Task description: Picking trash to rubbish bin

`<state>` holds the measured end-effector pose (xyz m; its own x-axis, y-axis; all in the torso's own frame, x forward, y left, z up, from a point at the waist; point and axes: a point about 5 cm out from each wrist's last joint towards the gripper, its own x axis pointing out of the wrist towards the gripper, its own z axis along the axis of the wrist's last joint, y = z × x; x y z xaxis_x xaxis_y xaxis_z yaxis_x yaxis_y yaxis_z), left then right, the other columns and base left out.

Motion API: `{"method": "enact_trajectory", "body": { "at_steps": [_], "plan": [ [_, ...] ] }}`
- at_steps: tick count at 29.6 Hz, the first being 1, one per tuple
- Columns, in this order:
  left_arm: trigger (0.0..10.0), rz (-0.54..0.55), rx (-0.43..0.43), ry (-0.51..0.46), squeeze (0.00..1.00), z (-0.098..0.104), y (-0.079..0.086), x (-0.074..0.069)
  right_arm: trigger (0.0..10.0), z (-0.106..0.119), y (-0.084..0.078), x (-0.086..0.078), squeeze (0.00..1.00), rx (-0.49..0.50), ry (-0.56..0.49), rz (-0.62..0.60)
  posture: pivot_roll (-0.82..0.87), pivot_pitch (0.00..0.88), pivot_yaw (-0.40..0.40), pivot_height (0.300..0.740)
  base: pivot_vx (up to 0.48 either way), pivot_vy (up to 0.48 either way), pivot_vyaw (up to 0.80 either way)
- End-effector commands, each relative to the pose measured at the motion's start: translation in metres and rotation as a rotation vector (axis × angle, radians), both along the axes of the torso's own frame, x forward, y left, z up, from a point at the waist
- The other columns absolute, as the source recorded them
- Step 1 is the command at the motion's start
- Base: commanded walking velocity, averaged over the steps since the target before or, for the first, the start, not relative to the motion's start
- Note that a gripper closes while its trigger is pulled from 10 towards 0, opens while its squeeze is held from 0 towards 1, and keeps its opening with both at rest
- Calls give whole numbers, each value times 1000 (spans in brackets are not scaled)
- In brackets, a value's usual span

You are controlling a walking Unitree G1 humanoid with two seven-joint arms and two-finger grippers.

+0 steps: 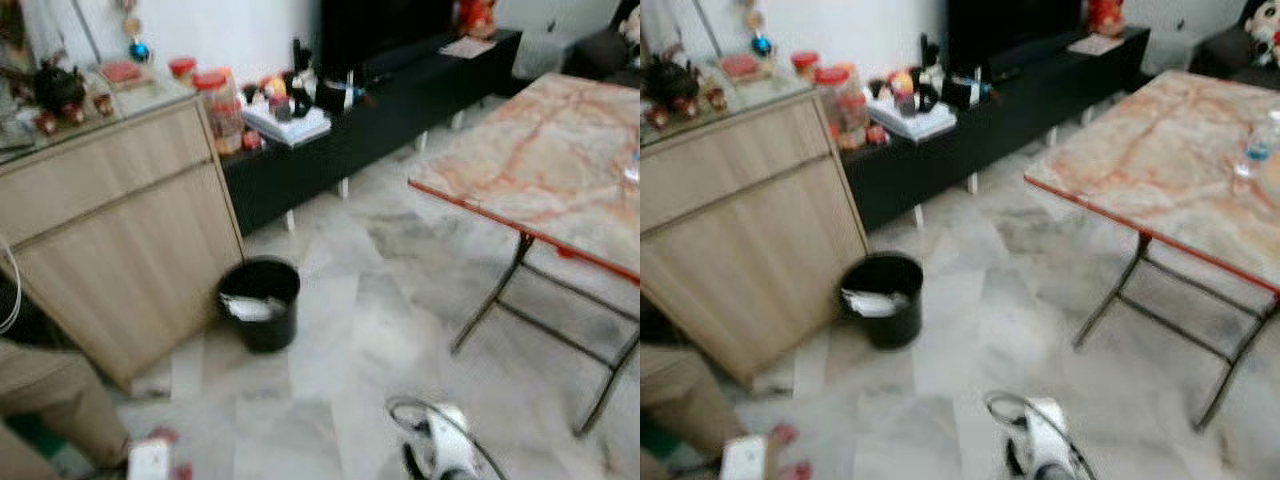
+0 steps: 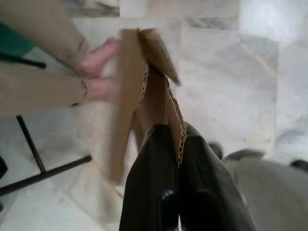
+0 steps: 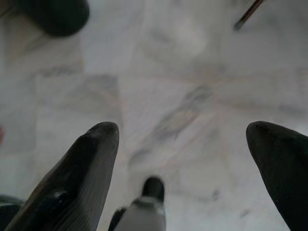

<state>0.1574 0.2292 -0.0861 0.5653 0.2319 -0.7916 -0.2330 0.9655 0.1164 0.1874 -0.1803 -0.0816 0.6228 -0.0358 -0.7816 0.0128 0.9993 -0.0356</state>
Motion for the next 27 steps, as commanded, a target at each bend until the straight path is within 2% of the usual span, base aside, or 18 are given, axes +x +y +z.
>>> {"method": "enact_trajectory", "body": {
  "at_steps": [1, 4, 10, 24, 27],
  "plan": [
    [10000, -2, 37, 11, 0, 2, 12, -3, 10000, 1, 15, 5, 0, 27, -8, 24, 67, 10, 45, 740, 326, 0, 0],
    [10000, -2, 36, 11, 0, 2, 12, -3, 10000, 1, 16, 6, 0, 22, -12, 33, 66, 10, 45, 740, 331, 0, 0],
    [10000, -5, 35, 8, 0, 2, 10, -2, 10000, 1, 15, 5, 0, 24, -13, 23, 66, 10, 45, 740, 330, 0, 554],
    [10000, -13, 36, 12, 0, 1, 9, -3, 10000, 1, 14, 5, 0, 25, -22, 24, 67, 20, 45, 740, 330, 0, 0],
    [10000, -12, 36, 11, 0, 1, 9, -3, 10000, 2, 14, 6, 0, 23, -28, 34, 68, 20, 43, 740, 329, 0, 579]
  ]
}}
